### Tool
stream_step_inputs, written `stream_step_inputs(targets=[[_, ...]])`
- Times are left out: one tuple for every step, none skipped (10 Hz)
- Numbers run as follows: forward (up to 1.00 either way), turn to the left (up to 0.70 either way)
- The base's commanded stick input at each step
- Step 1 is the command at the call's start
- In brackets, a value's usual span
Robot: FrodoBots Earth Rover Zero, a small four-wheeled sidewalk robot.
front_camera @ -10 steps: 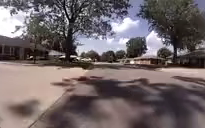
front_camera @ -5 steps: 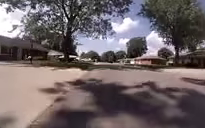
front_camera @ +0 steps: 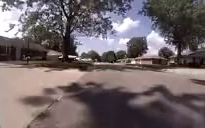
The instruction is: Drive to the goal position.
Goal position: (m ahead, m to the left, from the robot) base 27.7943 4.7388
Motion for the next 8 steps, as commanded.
stream_step_inputs(targets=[[1.0, 0.0], [1.0, 0.0], [1.0, 0.0], [1.0, 0.0], [1.0, 0.0], [1.0, 0.0], [1.0, 0.0], [1.0, 0.0]])
